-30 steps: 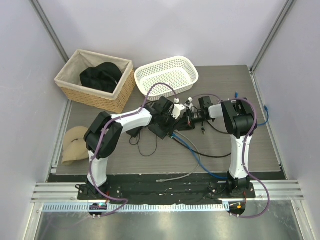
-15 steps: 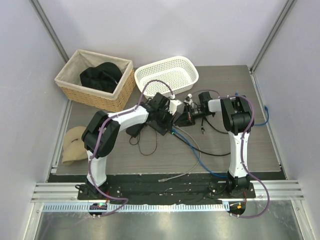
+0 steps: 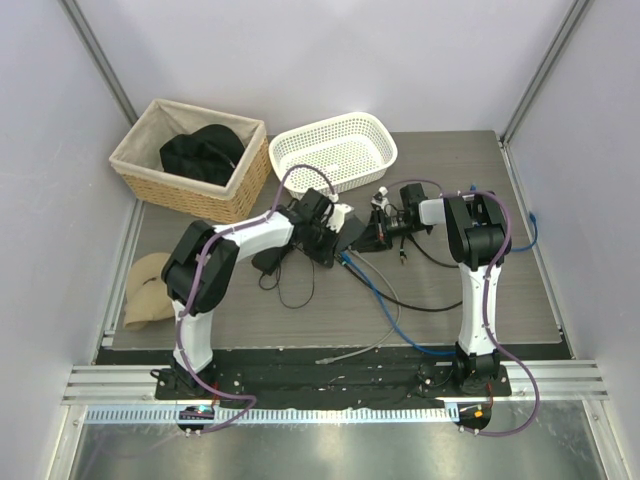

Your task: Pull the plug from the switch port

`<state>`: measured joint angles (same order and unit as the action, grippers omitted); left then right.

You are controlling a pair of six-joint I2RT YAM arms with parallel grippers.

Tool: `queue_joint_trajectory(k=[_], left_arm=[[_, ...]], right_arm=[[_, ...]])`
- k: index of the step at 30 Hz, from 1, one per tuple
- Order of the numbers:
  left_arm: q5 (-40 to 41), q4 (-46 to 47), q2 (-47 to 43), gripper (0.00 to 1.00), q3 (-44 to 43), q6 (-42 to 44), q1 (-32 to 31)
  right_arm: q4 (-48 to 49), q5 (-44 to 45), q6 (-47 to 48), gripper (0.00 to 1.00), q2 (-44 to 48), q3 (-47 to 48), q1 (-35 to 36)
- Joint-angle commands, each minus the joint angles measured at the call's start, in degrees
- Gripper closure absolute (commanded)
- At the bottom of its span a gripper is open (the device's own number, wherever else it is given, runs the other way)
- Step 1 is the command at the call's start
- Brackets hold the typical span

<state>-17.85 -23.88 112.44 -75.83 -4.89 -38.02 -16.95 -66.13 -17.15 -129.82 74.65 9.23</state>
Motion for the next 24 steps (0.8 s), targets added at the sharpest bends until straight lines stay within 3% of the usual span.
queue_joint_trajectory(k=[1, 6, 15, 24], left_arm=[[-4.54, 0.06, -0.47, 1.0, -2.82, -1.87, 2.78], [-14.24, 1.9, -2.31, 1.0, -5.02, -4.77, 2.78], [4.73, -1.17, 3.83, 1.0, -7.84, -5.92, 2.86], [8.62, -0.56, 8.76, 1.0, -3.97, -15.06, 2.86]], right_arm=[[-4.4, 14.36, 4.67, 0.99, -4.83, -3.73, -2.99], [-7.22, 14.98, 7.56, 0.99, -4.04, -3.9, -2.99], [-6.61, 14.71, 6.95, 0.99, -4.74, -3.03, -2.91], [0.15, 14.71, 2.82, 0.99, -0.27, -13.81, -0.89]])
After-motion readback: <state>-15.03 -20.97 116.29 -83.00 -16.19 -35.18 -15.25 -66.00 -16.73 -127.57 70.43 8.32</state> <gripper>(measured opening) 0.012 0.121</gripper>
